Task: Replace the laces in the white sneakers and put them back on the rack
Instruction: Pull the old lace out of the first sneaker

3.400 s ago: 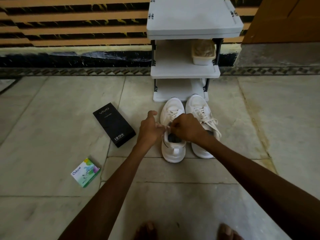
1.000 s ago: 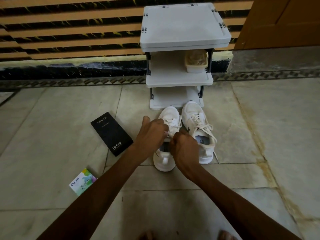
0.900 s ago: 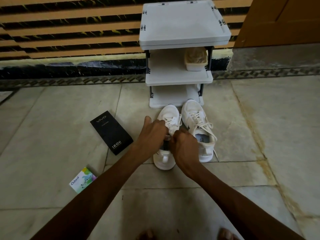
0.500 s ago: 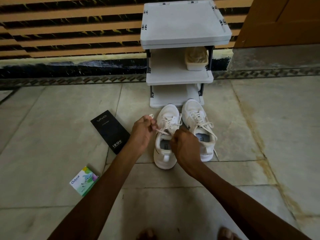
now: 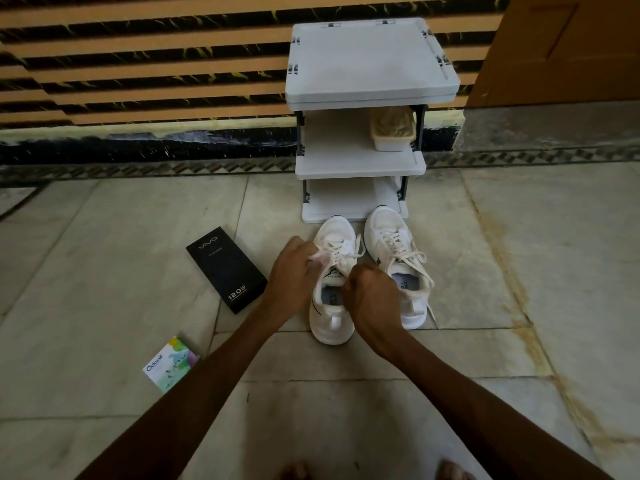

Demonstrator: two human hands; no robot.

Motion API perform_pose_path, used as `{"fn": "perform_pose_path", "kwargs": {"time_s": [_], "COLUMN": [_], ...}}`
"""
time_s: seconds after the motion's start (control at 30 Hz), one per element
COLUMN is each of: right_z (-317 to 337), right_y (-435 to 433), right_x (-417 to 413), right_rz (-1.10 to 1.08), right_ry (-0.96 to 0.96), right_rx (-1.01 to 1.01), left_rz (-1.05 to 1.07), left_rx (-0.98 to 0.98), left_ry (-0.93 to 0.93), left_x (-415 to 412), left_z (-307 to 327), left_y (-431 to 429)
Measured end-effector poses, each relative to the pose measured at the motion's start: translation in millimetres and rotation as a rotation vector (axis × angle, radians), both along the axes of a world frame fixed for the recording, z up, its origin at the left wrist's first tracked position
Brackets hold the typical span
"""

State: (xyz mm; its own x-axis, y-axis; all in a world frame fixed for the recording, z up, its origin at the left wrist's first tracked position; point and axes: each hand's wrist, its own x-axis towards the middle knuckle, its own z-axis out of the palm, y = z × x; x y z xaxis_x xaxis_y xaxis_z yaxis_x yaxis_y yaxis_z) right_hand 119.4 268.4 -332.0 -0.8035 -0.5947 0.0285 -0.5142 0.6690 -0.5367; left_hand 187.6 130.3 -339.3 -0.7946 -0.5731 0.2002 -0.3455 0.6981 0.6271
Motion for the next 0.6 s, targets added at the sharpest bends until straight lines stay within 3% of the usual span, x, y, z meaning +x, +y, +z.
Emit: {"fn": "perform_pose_path", "kwargs": {"time_s": [0.1,0.2,0.47,0.57,0.6], "right_z": [3,5,10,13,14], "right_y": [0,3,14,25,30], "right_x": [-3,-5,-16,-26,-28], "right_rz": [0.039,0.061,0.179,0.054,-0.031], "right_ry": [0.024,0.051,0.045,0.410,0.449], "right_rx": [0.040,0.069,0.060,0.088,0.134], "left_rz": [0.335,0.390,0.356,0.357,0.362], "left_rx": [0.279,0.405,-0.364,-0.519,-0.553], "left_ry": [-0.074,-0.292,-0.421,-0.386,-0.400], "left_x": [-2,2,9,5,4], "left_z": [4,11,30,37,38], "left_y": [-9,0,47,49,46]}}
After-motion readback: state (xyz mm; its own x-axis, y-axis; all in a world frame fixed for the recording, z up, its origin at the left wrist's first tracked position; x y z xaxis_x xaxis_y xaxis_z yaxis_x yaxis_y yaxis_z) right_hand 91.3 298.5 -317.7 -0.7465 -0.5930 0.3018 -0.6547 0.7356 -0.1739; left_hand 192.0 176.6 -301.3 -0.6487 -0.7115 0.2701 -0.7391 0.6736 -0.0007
